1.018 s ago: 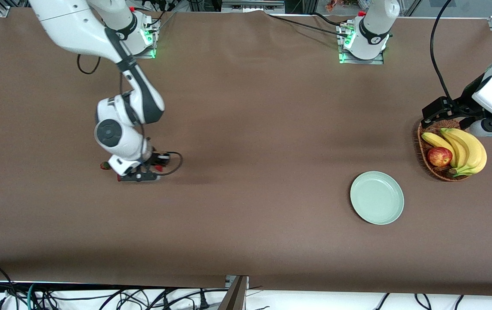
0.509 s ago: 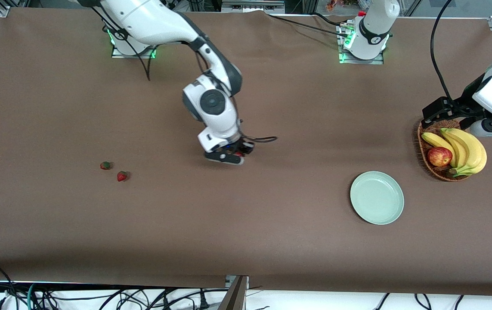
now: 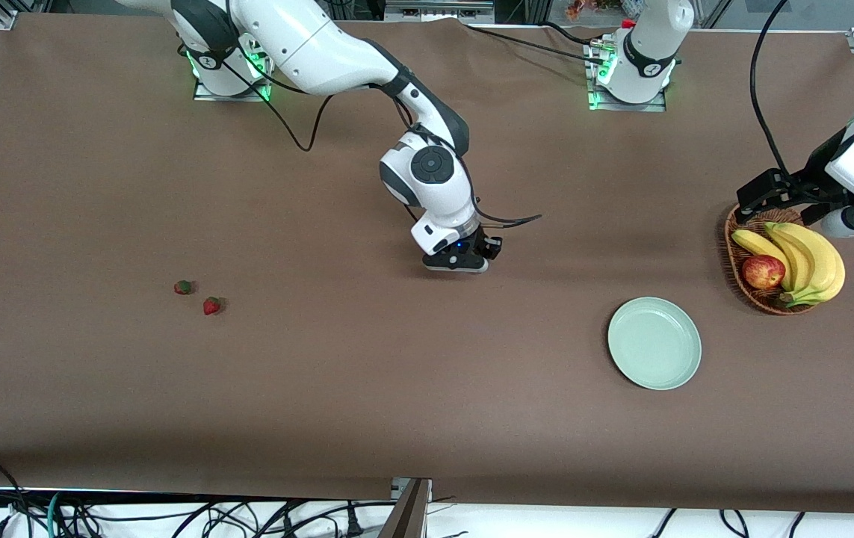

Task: Collect all strawberries into plate

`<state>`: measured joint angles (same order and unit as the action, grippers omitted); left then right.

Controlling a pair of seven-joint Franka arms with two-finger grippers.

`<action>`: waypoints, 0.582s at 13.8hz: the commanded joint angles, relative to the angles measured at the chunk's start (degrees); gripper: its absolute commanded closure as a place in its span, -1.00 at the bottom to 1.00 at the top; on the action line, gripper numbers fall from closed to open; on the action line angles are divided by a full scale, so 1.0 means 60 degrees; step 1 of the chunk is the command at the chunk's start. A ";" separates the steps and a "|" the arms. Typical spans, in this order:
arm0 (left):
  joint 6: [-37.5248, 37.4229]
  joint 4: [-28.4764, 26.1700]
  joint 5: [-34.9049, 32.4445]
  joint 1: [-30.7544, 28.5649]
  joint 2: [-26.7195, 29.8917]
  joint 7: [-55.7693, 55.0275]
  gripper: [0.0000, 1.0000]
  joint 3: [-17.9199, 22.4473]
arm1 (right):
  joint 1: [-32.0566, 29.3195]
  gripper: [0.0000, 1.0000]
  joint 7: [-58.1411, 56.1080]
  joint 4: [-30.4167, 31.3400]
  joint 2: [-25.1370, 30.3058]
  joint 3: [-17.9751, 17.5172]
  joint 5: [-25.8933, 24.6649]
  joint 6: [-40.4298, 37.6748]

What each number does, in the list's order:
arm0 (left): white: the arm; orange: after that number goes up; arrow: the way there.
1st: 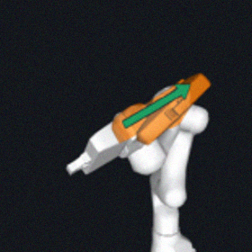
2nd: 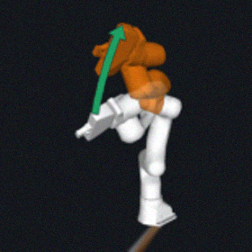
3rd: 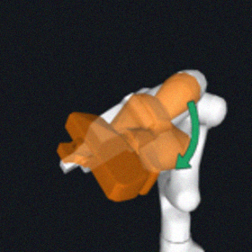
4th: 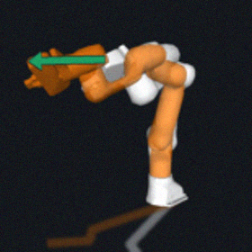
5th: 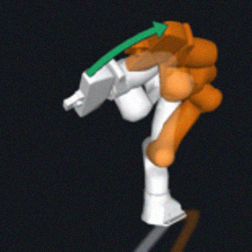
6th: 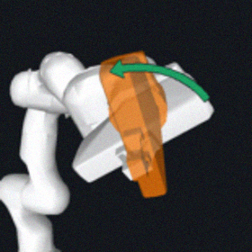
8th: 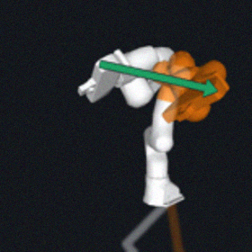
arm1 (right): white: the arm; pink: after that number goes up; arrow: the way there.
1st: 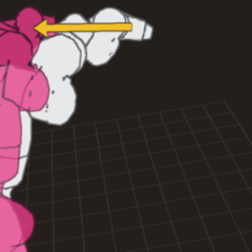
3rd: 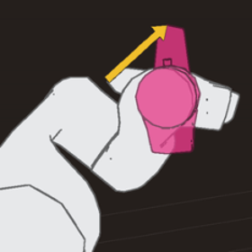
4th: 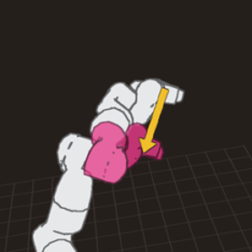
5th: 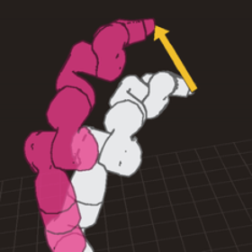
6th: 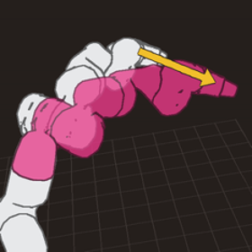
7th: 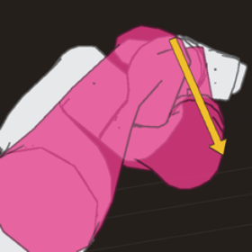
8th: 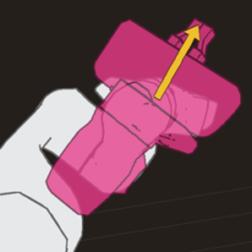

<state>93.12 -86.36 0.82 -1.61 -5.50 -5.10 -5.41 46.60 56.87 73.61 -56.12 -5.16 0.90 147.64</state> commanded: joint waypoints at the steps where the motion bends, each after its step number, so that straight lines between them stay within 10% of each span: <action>1: -0.0124 0.0243 -0.0020 -0.0068 -0.0080 0.0132 -1.00 -0.0036 | 0.0085 -0.09 -0.0074 -0.0374 -0.0286 0.0084 0.0100 0.0208; 2: -0.0124 0.0243 -0.0034 -0.0054 -0.0080 0.0132 -1.00 -0.0021 | 0.0085 -0.99 -0.0132 -0.0403 -0.0228 0.0113 0.0056 0.0179; 8: -0.0124 0.0243 -0.0020 -0.0068 -0.0080 0.0132 -1.00 -0.0021 | -0.1377 -1.00 -0.1065 -0.1648 0.0415 0.0084 0.0129 -0.2424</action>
<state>93.12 -86.36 0.82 -1.62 -5.50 -5.10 -5.38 42.43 55.22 65.51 -55.59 -3.86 0.90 138.79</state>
